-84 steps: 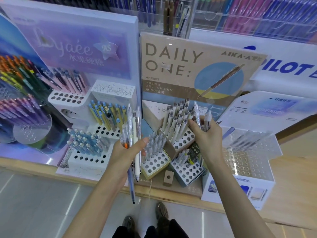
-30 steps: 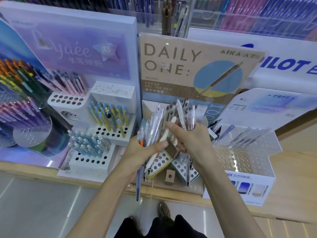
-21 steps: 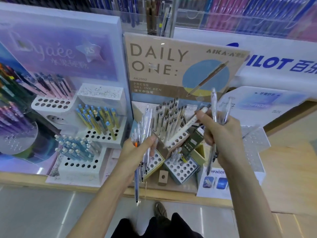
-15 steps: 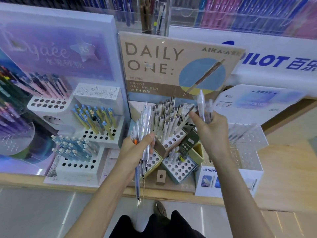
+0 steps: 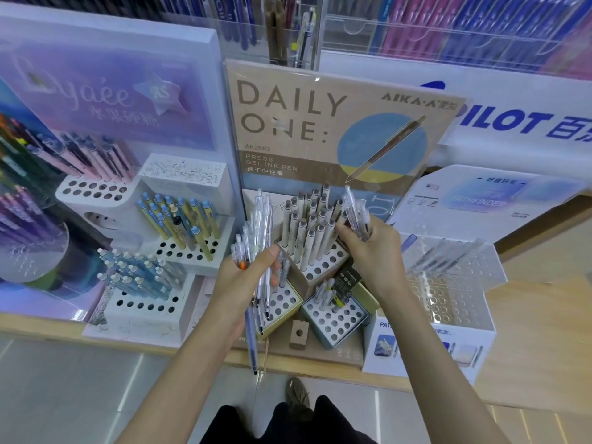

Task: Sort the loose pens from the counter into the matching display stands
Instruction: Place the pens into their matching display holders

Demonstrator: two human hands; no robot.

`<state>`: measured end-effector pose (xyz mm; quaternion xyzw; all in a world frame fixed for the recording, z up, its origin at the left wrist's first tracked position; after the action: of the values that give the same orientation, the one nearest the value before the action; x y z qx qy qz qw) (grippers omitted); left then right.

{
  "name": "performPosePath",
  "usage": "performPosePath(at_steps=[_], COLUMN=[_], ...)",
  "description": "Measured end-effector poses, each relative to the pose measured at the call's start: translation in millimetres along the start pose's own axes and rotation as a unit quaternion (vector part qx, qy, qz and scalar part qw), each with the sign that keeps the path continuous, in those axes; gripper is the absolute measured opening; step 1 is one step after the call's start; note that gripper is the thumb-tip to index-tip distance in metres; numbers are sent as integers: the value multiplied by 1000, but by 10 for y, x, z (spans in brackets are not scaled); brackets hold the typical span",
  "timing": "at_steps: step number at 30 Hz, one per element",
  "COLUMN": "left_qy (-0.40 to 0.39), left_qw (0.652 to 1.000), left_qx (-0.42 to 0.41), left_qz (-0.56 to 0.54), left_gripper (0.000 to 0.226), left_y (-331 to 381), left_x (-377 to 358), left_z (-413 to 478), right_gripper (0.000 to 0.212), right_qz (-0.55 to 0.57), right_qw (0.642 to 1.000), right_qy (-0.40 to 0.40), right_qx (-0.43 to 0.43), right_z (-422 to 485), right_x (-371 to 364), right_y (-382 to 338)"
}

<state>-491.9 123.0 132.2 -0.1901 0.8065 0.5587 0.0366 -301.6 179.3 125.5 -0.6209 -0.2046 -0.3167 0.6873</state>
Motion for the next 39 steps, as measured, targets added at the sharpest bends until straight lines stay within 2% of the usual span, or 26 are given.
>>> performPosePath(at_steps=[5,11,14,16,18,21,24,27,32,34,35,37,39], left_qy=[0,0,3,0,3,5,-6,-4,22,31,35,46,69], left_qw=[1000,1000,1000,1000,1000,999,999,999,997,997,997,997,996], left_qx=[4,1,-1,-7,-17,-27,-32,-34,-32,-25,-25,-27,-22], left_qz=[-9,-17,-17,-20,-24,-30,-32,-37,-60,-67,-69,-63,-56], left_gripper=[27,23,12,7,5,10,25,24,6,8,11,15,11], left_y=[13,26,37,54,74,102,116,119,113,98,85,50,10], left_x=[-8,3,16,17,13,2,44,141,318,407,456,561,669], left_z=[-14,-16,-48,-57,-55,-59,-91,-125,-168,-178,-182,-188,-198], right_gripper=[19,27,20,20,28,31,31,28,35,47,45,30,27], right_qz=[-11,-23,84,169,258,367,416,443,396,398,384,293,155], right_qw=[998,999,995,985,966,927,900,883,903,902,909,947,983], right_qy=[-22,-23,-8,10,-10,-64,-89,-112,-117,-116,-110,-92,-78], right_qx=[55,1,-46,-41,-26,-53,-92,-105,-121,-123,-119,-91,-65], right_z=[-46,-13,-114,-178,-228,-292,-356,-410,-504,-553,-581,-652,-737], right_x=[-19,-66,2,97,171,191,161,105,-8,-80,-122,-208,-309], right_y=[-5,28,10,-32,-111,-257,-344,-417,-498,-506,-503,-496,-457])
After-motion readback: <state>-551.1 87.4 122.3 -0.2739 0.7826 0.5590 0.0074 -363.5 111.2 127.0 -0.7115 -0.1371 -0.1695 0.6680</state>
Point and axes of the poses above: each hand's wrist, its own z-axis towards the middle knuckle, its own x-axis out of the back of the hand, y = z × x, the point moved 1 cm from there along z, towards the middle knuckle, and after that the axes turned 10 degrees about -z, right-handed, at the moved point
